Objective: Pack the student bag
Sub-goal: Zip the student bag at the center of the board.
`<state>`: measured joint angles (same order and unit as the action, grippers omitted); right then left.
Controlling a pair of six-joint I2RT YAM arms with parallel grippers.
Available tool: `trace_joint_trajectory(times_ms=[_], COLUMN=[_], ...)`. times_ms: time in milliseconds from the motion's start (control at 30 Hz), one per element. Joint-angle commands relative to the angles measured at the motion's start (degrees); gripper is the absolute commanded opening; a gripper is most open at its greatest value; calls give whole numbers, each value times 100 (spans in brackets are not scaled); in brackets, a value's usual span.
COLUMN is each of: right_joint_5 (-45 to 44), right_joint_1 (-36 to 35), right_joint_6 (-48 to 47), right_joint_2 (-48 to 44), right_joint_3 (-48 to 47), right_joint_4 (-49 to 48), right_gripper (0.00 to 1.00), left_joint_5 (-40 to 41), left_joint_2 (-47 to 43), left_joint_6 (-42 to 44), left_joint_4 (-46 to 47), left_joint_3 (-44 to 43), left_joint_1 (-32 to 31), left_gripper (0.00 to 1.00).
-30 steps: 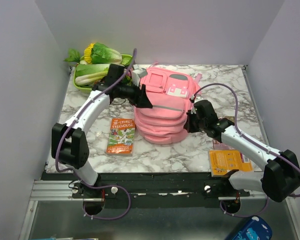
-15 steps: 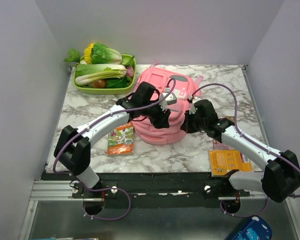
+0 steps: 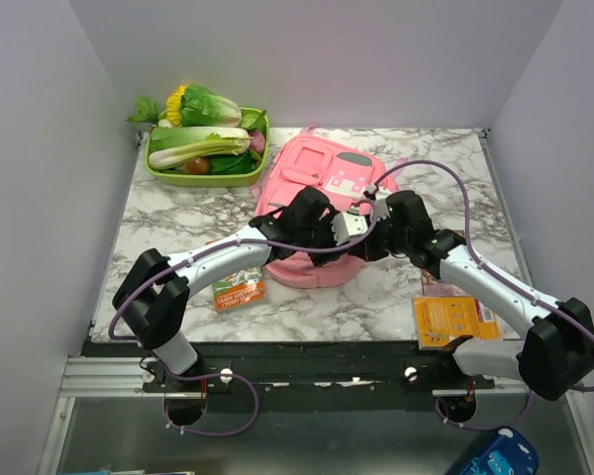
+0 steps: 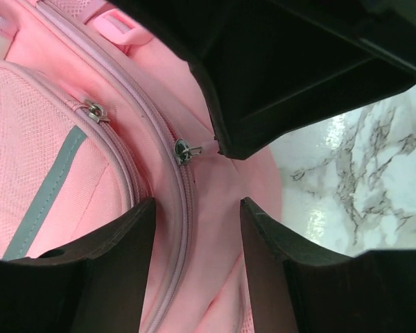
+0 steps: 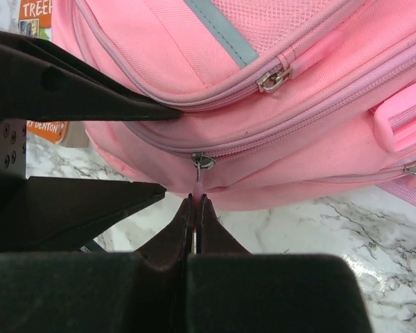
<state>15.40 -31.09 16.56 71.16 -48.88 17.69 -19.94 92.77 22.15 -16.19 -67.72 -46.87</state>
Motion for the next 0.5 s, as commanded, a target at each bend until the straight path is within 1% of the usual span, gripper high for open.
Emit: trace_joint_trajectory(times_ms=[0, 100, 133, 200, 233, 300, 467], right_joint_5=[605, 526, 473, 280, 201, -19, -440], right_joint_1=[-11, -2, -2, -2, -2, -2, 59], right_joint_6=[-56, -65, -65, -82, -74, -65, -38], right_joint_2=[-23, -40, -40, -58, -49, -14, 170], right_joint_3=[-288, -227, -201, -113, -95, -69, -104], right_joint_4=[-170, -117, -100, -82, -73, -64, -20], right_gripper=[1, 1, 1, 1, 1, 1, 1], left_joint_5=[702, 773, 808, 834, 869, 878, 870], left_joint_2=[4, 13, 4, -22, -40, -40, -31], left_joint_6=[465, 500, 527, 562, 588, 589, 536], left_joint_4=[616, 757, 775, 810, 810, 792, 749], left_joint_3=[233, 321, 382, 409, 435, 436, 400], left_joint_1=[-138, -138, -147, -147, -147, -138, -147], left_gripper=[58, 47, 39, 31, 24, 19, 18])
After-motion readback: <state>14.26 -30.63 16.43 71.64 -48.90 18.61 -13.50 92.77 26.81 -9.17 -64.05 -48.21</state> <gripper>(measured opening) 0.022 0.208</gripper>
